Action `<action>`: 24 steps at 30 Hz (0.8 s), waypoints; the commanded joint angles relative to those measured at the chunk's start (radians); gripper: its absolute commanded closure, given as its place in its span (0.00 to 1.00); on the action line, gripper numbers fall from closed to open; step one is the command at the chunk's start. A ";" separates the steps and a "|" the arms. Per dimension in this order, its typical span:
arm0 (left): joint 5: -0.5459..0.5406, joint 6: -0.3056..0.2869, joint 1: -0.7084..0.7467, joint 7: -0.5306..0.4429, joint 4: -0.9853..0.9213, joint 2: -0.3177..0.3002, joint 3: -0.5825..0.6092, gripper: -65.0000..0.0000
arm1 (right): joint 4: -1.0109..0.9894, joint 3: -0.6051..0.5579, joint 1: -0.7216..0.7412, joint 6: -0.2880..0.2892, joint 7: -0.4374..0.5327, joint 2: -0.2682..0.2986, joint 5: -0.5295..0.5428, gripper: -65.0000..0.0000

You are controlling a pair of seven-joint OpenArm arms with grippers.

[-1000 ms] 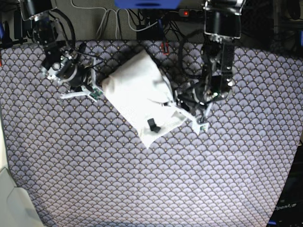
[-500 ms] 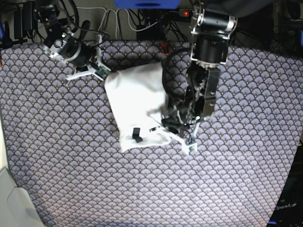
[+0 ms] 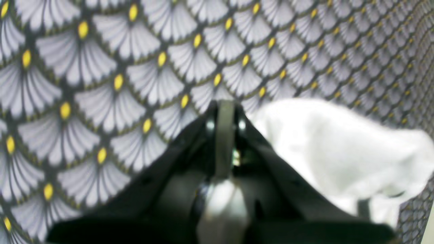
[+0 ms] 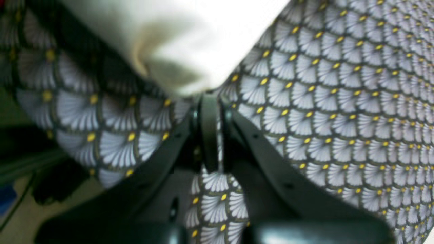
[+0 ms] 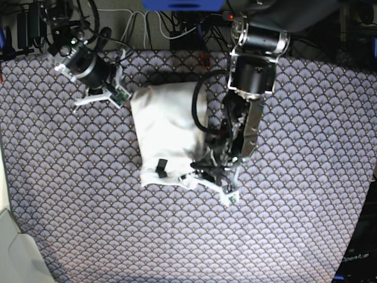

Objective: Fold the T-shirt properly
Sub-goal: 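Release the bundle with the left gripper and lift it away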

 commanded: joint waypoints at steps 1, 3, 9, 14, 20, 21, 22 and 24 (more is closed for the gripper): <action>-0.007 -0.009 -0.042 -0.017 0.006 0.007 0.002 1.00 | 0.026 0.022 0.001 -0.002 0.020 -0.003 0.004 1.00; -0.007 -0.009 -0.056 -0.018 -0.009 0.007 0.001 1.00 | 0.037 0.044 -0.001 -0.002 0.020 -0.013 0.004 1.00; -0.007 -0.009 -0.064 -0.009 0.032 0.007 -0.003 1.00 | 0.065 0.048 -0.002 -0.002 0.023 -0.026 0.008 1.00; -0.007 0.009 0.021 -0.006 0.223 -0.070 -0.004 1.00 | 0.066 0.048 0.005 -0.002 0.147 -0.104 0.007 1.00; -0.043 0.154 0.214 0.016 0.506 -0.217 -0.062 1.00 | 0.062 0.007 -0.001 0.000 0.318 -0.162 0.007 1.00; -0.060 0.160 0.245 0.045 0.543 -0.238 -0.075 1.00 | 0.062 -0.007 -0.002 0.000 0.328 -0.162 0.008 1.00; -0.085 0.161 0.272 0.083 0.582 -0.264 -0.095 1.00 | 0.058 -0.027 -0.002 0.000 0.335 -0.164 0.008 1.00; -0.129 0.161 0.337 0.128 0.638 -0.300 -0.147 1.00 | 0.039 -0.070 -0.004 0.000 0.339 -0.164 0.008 1.00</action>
